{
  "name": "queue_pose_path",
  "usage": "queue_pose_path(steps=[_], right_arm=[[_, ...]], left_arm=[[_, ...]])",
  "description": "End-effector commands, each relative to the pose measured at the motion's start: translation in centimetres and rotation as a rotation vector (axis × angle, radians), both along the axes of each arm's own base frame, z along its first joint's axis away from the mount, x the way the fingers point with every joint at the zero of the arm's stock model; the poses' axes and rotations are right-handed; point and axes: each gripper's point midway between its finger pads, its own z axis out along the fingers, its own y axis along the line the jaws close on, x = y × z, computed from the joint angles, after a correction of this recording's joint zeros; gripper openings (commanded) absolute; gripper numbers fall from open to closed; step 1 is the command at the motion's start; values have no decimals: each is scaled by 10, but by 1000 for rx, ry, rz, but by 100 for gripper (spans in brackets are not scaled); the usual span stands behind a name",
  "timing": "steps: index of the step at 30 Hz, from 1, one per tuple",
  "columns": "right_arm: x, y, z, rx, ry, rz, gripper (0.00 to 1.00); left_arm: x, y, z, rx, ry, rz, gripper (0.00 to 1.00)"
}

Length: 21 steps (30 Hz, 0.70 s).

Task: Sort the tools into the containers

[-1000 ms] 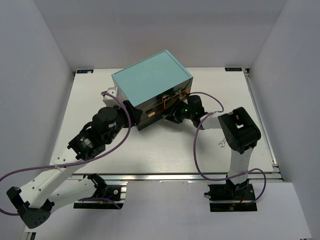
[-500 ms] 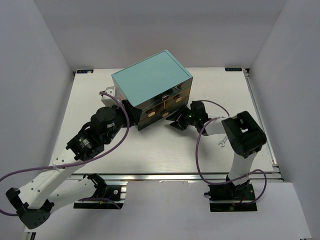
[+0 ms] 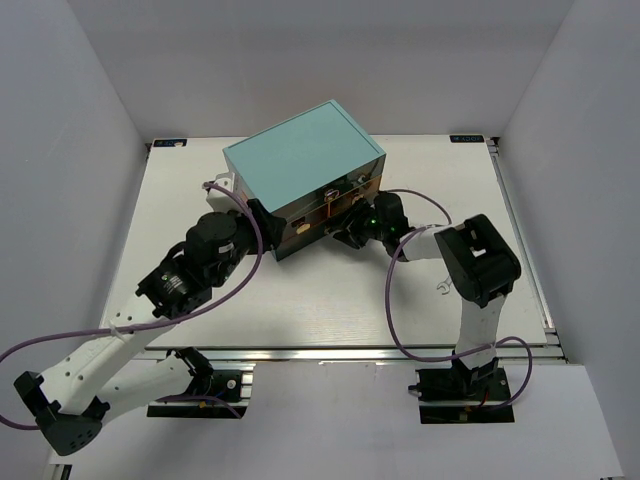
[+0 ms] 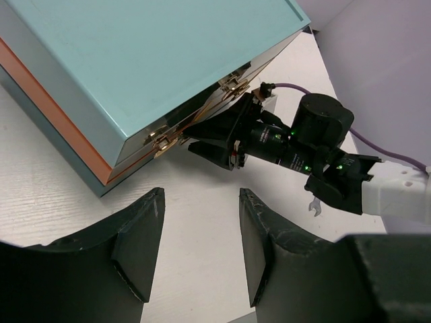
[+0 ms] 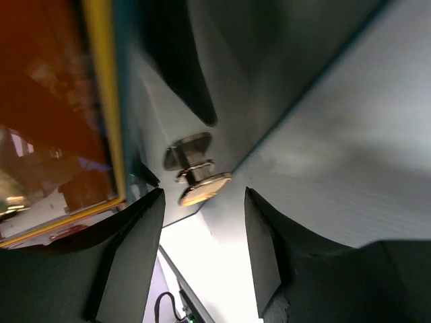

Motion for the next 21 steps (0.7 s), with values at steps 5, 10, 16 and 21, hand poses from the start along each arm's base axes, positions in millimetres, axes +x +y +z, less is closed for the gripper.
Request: queue_pose_path(steps=[5, 10, 16, 21], right_arm=[[22, 9, 6, 31, 11, -67, 55], [25, 11, 3, 27, 19, -75, 52], [29, 12, -4, 15, 11, -74, 38], [19, 7, -11, 1, 25, -65, 29]], left_arm=[[3, -4, 14, -12, -21, -7, 58], [6, -8, 12, -2, -15, -12, 58], [7, -7, 13, 0, -15, -6, 58], [7, -5, 15, -5, -20, 3, 58]])
